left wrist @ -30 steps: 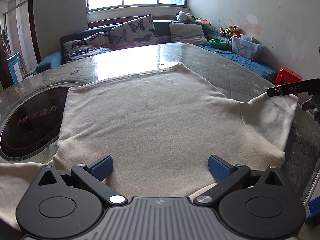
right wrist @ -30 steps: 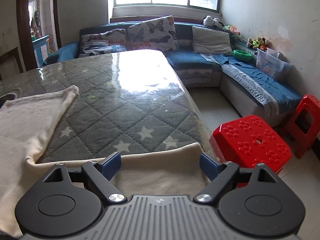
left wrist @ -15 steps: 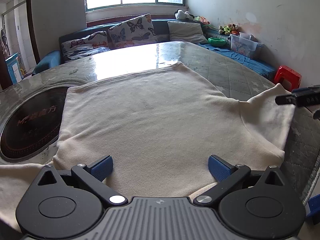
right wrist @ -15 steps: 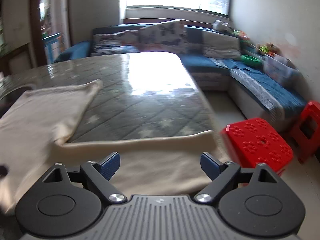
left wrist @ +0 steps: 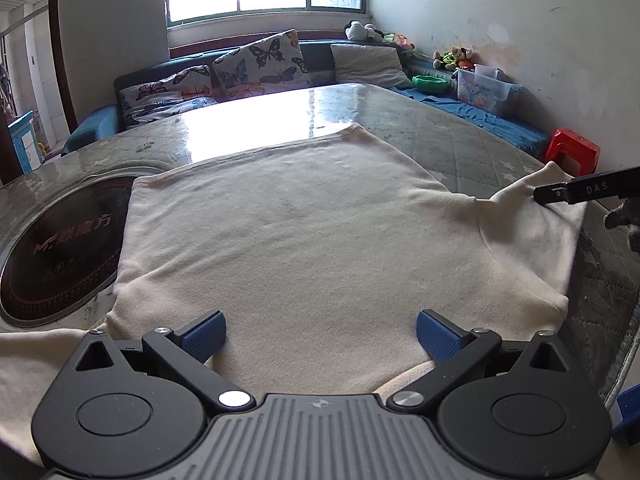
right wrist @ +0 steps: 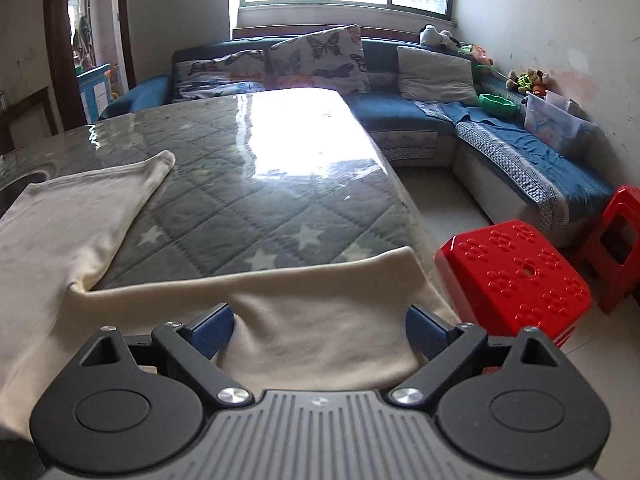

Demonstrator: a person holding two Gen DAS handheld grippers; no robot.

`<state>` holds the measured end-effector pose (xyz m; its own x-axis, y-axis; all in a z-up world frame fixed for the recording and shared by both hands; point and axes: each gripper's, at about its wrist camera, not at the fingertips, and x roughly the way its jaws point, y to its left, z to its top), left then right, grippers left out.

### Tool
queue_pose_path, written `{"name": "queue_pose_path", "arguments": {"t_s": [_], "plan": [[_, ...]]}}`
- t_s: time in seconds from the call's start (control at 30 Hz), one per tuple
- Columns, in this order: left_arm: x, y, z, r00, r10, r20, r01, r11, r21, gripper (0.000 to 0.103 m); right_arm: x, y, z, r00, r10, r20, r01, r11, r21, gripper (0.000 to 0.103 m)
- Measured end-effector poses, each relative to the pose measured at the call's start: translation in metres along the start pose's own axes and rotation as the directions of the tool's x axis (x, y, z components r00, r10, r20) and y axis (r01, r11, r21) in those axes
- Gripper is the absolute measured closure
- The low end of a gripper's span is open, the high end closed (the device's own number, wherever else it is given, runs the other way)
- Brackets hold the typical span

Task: Fold clothes
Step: 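Fold the hem edge up over the body with the right gripper, then grasp the sweatshirt side with the right gripper and fold it over the body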

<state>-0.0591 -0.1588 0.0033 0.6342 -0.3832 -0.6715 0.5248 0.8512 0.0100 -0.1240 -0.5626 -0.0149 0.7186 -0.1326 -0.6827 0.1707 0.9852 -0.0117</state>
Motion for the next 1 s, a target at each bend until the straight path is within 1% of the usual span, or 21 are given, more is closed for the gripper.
{"name": "queue_pose_path", "arguments": {"t_s": [0.2,0.3,0.4,0.5,0.57,0.67,0.7,0.77,0.83,0.87,0.93,1.0], "plan": [[0.000,-0.001,0.004,1.000,0.003,-0.014,-0.003,1.000,0.008,0.000,-0.016,-0.008,-0.008,0.999,-0.038,0.037,0.036,0.998,0.047,0.010],[-0.003,-0.004,0.007,1.000,0.013,-0.007,-0.013,1.000,0.026,0.000,-0.023,-0.022,-0.013,0.996,-0.086,0.032,0.084,0.994,0.077,0.014],[-0.007,-0.007,0.011,1.000,0.008,0.007,-0.009,1.000,0.028,0.000,-0.022,-0.034,-0.014,0.995,-0.093,0.024,0.089,0.990,0.111,0.020],[-0.010,-0.012,0.016,1.000,0.000,0.013,-0.001,0.999,0.034,0.000,-0.020,-0.041,-0.015,0.996,-0.085,0.019,0.082,0.988,0.134,0.033],[-0.010,-0.017,0.018,1.000,-0.006,0.012,0.005,0.999,0.045,0.000,-0.019,-0.040,-0.015,0.996,-0.087,0.022,0.083,0.987,0.138,0.037],[-0.008,-0.025,0.022,1.000,-0.015,0.005,0.014,0.998,0.062,0.000,-0.019,-0.040,-0.015,0.995,-0.091,0.027,0.086,0.985,0.146,0.049],[-0.007,-0.028,0.023,1.000,-0.020,0.004,0.020,0.998,0.066,0.000,-0.020,-0.040,-0.014,0.995,-0.094,0.029,0.089,0.985,0.150,0.056],[-0.005,-0.035,0.025,1.000,-0.026,-0.001,0.026,0.996,0.080,0.000,-0.021,-0.041,-0.014,0.994,-0.101,0.030,0.095,0.983,0.158,0.065],[-0.002,-0.043,0.026,0.999,-0.032,-0.008,0.032,0.994,0.102,0.000,-0.022,-0.044,-0.015,0.994,-0.100,0.032,0.094,0.982,0.165,0.080],[-0.001,-0.047,0.027,0.999,-0.035,-0.011,0.036,0.993,0.114,0.000,-0.023,-0.045,-0.015,0.995,-0.097,0.034,0.090,0.982,0.167,0.086],[0.002,-0.054,0.028,0.999,-0.040,-0.016,0.042,0.990,0.133,0.000,-0.025,-0.048,-0.014,0.995,-0.095,0.040,0.087,0.982,0.169,0.092],[0.004,-0.060,0.029,0.999,-0.048,-0.020,0.050,0.989,0.142,0.000,-0.029,-0.049,-0.011,0.994,-0.093,0.061,0.081,0.983,0.167,0.093]]}}
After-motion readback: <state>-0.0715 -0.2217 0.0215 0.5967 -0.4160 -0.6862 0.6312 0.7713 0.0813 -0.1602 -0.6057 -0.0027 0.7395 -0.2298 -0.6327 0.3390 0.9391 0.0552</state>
